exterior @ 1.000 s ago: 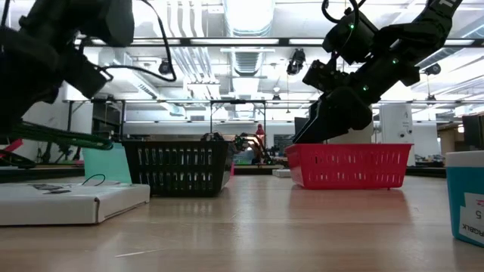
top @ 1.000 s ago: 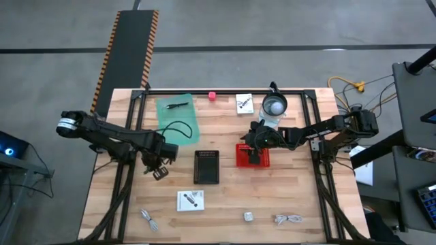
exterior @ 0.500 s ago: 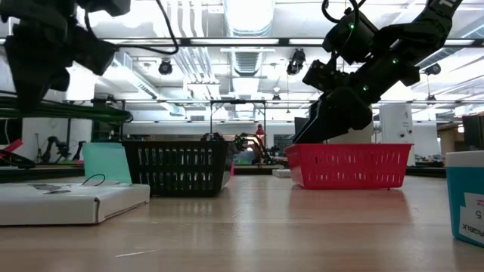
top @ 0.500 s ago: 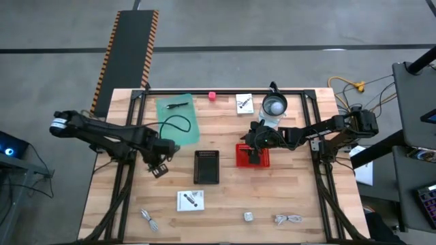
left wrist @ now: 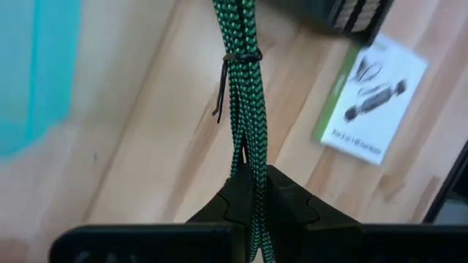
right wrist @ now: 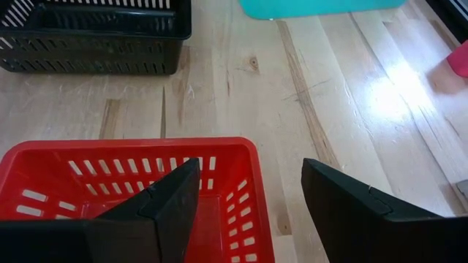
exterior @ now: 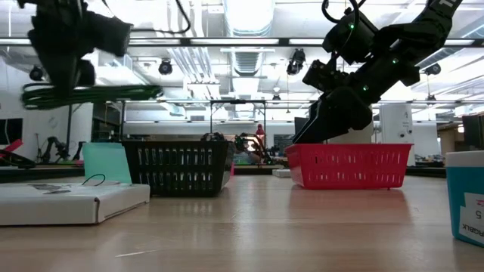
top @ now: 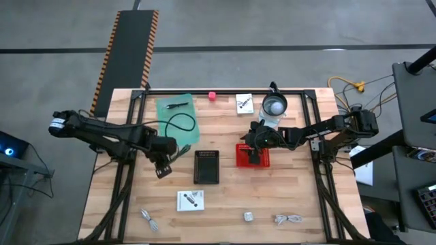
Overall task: Pick and place items into bin
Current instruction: Put the green charger cable into the blue bin
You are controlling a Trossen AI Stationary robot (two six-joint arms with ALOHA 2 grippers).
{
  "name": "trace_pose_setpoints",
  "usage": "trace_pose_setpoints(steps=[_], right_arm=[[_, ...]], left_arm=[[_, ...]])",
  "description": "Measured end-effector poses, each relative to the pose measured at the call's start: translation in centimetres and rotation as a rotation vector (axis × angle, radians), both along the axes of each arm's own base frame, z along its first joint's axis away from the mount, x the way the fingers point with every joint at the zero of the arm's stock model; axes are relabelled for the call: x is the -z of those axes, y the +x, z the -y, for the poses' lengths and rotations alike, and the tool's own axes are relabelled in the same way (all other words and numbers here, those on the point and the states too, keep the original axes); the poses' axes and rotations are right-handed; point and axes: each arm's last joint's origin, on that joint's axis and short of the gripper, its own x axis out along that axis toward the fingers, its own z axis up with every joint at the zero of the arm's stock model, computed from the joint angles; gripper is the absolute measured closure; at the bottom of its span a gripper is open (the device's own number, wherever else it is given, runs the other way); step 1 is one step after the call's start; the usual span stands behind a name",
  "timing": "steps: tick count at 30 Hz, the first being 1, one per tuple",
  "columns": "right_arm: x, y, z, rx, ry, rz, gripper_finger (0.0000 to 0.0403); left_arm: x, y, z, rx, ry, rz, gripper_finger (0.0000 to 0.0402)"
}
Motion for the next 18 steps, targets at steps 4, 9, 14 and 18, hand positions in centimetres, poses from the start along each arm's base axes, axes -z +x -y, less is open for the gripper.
trace_pose_setpoints(steps=[4,9,14,18], right_arm=[[0.0,0.0,0.0,0.000,0.000,0.000,0.0179],[0.0,0.0,0.0,0.000,0.000,0.000,0.0179],[0.0,0.0,0.0,0.000,0.000,0.000,0.0179],[0.0,0.0,0.0,0.000,0.000,0.000,0.0179]], left_arm=[[-0.9,0.5,-0.1,0.014,0.048,0.063,0.0393],[-1.3,0.9,-0.3,-0.007,0.129,0.112,0.0393],[-1.1,1.1,-0.4,-0.021,0.172,0.097,0.0393],[-1.0,1.3,-0.4,-0.003,0.184,0.101,0.0393]])
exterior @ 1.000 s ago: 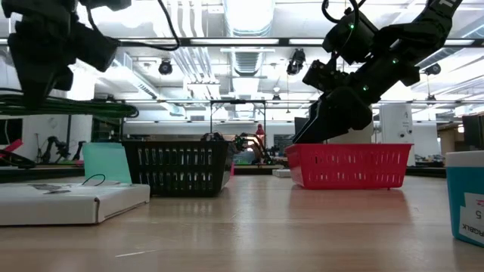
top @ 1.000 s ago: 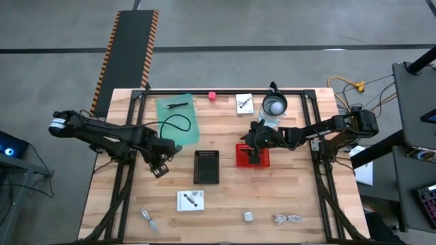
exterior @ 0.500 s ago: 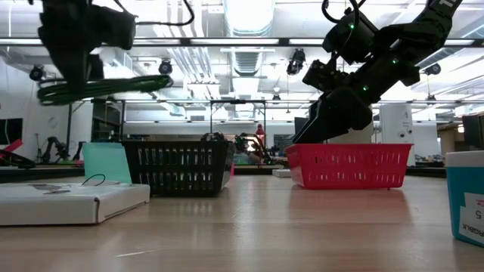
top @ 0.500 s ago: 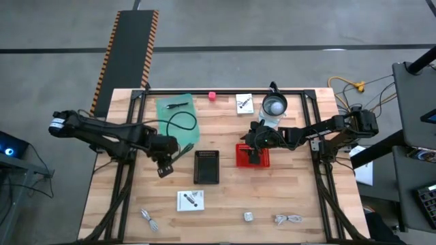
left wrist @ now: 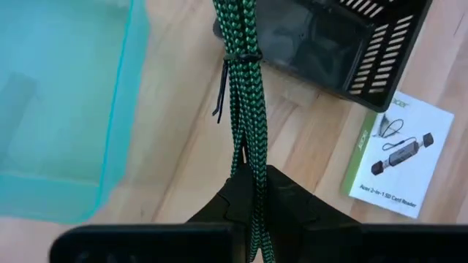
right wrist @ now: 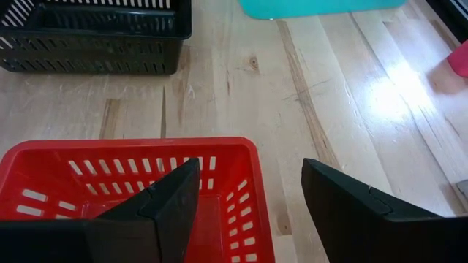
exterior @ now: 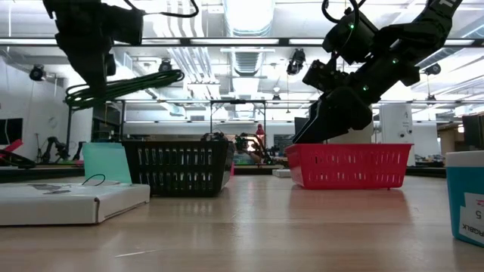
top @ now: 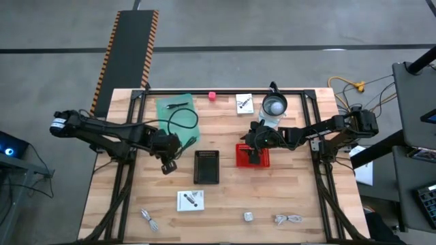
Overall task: Pick and place items into bin
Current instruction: Put the green charger cable into the blue bin
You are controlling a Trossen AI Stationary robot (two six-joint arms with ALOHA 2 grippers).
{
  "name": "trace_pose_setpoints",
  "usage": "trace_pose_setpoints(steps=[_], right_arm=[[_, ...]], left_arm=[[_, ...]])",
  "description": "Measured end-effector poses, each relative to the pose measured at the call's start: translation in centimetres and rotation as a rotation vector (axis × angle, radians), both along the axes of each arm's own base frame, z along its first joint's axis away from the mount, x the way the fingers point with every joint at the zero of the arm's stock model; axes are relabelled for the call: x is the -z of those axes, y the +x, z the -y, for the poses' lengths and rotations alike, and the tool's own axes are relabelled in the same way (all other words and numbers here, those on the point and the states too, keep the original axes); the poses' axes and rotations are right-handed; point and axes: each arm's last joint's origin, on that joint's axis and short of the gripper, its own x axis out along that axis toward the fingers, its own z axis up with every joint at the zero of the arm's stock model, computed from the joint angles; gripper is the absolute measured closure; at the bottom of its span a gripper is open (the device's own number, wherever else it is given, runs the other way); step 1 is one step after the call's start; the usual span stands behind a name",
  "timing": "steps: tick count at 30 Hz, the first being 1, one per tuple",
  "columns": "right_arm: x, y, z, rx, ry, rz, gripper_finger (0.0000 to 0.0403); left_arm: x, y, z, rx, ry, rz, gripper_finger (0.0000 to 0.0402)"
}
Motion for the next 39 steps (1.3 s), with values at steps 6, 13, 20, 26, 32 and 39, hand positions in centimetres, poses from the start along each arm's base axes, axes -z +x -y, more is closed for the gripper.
trace_pose_setpoints(steps=[6,13,20,26,32,39], right_arm=[[0.0,0.0,0.0,0.001,0.000,0.000,0.0179],[0.0,0.0,0.0,0.000,0.000,0.001,0.0179],[0.0,0.0,0.0,0.000,0.000,0.001,0.0179],[0.0,0.0,0.0,0.001,0.000,0.002,0.0179],[0.0,0.0,0.0,0.000,0.000,0.002,0.0179],[0.0,0.0,0.0,0.000,0.000,0.002,0.0179]], left_arm=[[-0.4,1.2,0.2,0.044,0.013,0.122,0.0393],[-1.1,2.4,0.3,0.133,0.052,0.256,0.0393],[-1.2,3.3,-0.1,0.181,0.164,0.328,0.0393],[-1.5,4.7,-0.6,0.247,0.274,0.405,0.0393],[-0.8,5.4,-1.9,0.212,0.331,0.376,0.0393],[0.3,7.0,-4.0,0.038,0.404,0.339,0.0393]])
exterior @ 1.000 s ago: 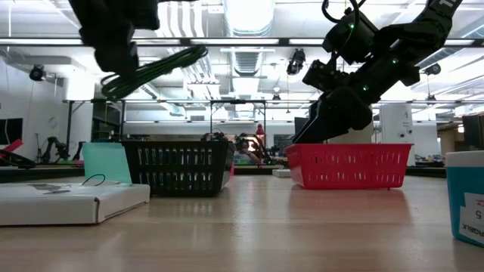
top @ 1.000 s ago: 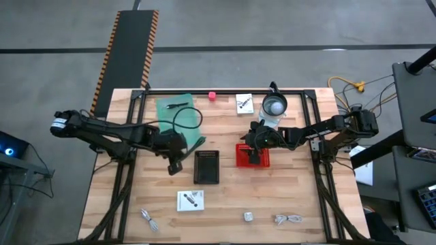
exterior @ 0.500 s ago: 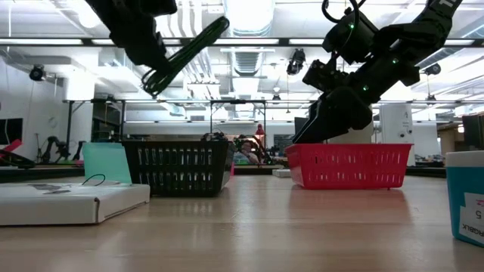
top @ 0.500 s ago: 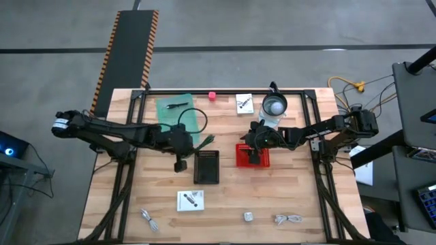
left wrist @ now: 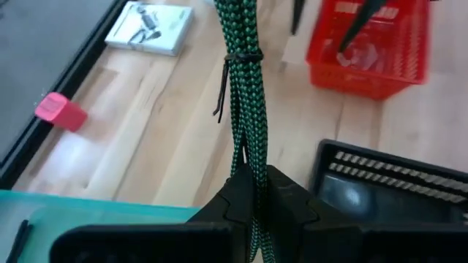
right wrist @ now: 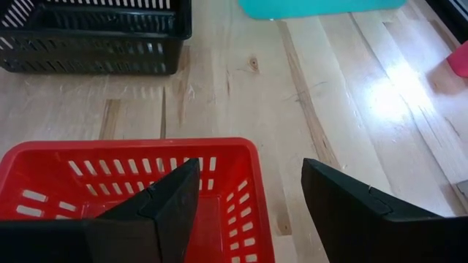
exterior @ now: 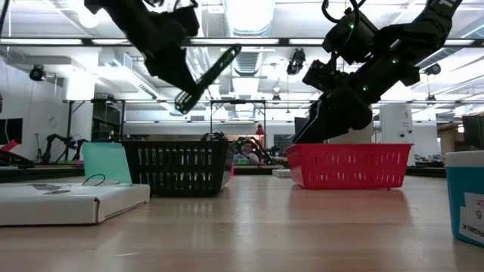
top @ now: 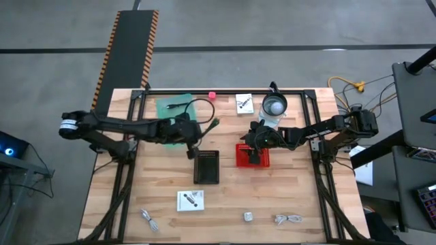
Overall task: Pick and place items into bin
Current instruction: Put the green charger cable into the blue bin
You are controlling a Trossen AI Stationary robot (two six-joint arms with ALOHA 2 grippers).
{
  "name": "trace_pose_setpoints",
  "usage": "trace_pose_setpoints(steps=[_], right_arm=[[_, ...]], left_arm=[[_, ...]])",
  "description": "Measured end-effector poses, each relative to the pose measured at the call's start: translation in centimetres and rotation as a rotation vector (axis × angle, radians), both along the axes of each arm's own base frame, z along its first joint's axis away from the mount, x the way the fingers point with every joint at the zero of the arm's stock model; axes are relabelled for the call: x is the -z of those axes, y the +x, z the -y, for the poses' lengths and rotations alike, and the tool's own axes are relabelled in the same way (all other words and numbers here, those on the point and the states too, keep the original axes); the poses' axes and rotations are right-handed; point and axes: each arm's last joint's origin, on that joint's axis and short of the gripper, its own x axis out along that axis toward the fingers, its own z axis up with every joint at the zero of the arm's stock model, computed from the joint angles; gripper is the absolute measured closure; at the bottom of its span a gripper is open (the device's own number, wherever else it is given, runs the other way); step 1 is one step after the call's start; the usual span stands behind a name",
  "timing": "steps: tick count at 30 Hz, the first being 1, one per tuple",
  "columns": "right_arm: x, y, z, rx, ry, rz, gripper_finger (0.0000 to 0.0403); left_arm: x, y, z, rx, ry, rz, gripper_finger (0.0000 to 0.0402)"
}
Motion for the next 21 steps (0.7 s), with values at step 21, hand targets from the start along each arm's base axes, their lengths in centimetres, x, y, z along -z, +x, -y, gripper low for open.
trace_pose_setpoints(steps=[21], right_arm=[[0.0,0.0,0.0,0.000,0.000,0.000,0.0179]], left_arm=[[0.6,0.0,-3.0,-0.389,-0.112,0.080,0.0393]])
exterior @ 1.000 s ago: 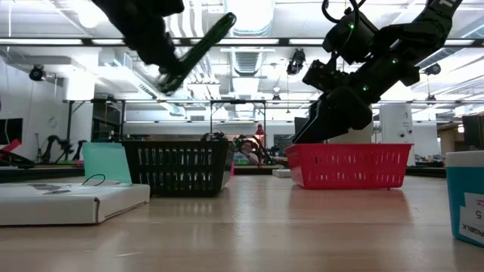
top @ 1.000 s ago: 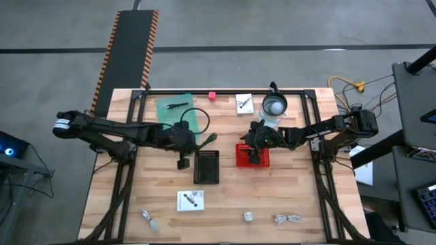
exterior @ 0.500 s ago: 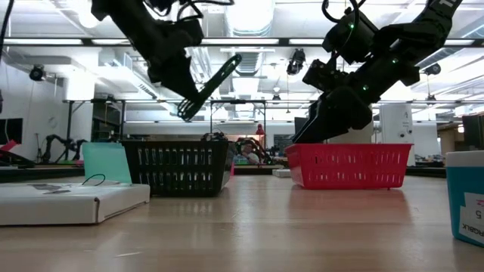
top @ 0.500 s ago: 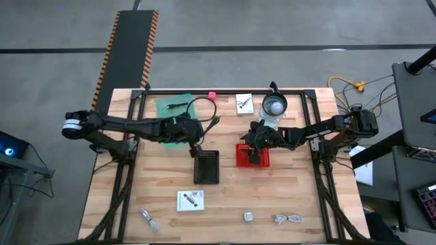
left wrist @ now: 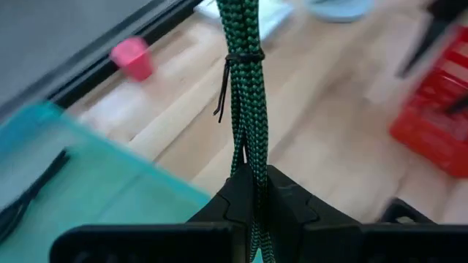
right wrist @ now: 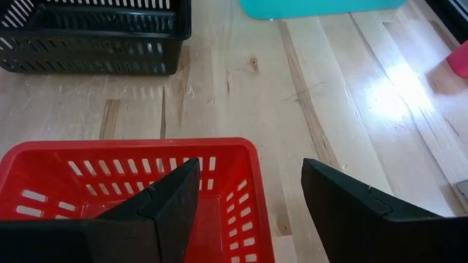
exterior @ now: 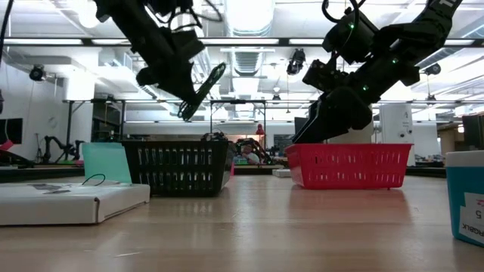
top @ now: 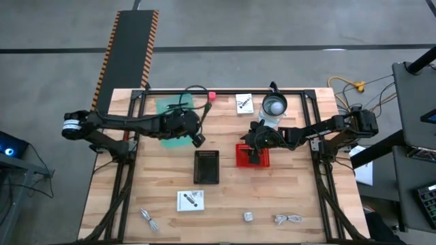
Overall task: Pick and place items into bin
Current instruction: Put the green charger cable into the blue bin
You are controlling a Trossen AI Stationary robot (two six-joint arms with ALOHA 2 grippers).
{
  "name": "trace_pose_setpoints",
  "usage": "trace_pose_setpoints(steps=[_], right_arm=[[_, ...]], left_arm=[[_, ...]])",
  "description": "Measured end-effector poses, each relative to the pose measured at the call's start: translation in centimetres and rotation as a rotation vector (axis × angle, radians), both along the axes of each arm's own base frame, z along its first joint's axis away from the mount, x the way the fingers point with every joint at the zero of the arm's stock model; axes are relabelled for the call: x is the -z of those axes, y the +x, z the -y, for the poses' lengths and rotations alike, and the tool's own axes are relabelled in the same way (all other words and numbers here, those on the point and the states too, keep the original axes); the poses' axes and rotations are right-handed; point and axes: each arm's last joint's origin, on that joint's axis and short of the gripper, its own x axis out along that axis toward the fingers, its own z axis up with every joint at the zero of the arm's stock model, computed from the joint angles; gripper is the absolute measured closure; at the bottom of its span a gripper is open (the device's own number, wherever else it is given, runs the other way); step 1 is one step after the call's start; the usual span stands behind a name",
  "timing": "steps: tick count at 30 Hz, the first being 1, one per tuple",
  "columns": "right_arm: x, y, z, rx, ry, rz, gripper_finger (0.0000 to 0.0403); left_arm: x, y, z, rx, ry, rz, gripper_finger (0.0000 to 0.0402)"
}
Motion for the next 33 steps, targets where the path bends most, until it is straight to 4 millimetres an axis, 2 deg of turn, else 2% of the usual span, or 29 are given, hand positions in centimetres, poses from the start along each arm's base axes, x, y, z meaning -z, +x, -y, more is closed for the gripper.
trace_pose_setpoints(steps=[9,15,19,33], right_arm=[[0.0,0.0,0.0,0.000,0.000,0.000,0.0179],[0.0,0.0,0.0,0.000,0.000,0.000,0.0179],[0.0,0.0,0.0,0.000,0.000,-0.001,0.0179],[0.0,0.0,0.0,0.000,0.000,-0.002,0.0179]], left_arm=[[1.3,-2.8,-4.5,-0.437,-0.191,-0.037,0.0393],[2.0,-4.4,-6.5,-0.516,-0.328,-0.096,0.0393],[2.9,-4.9,-6.9,-0.582,-0.369,-0.141,0.0393],[7.1,-4.5,-8.2,-0.752,-0.420,-0.329,0.0393]])
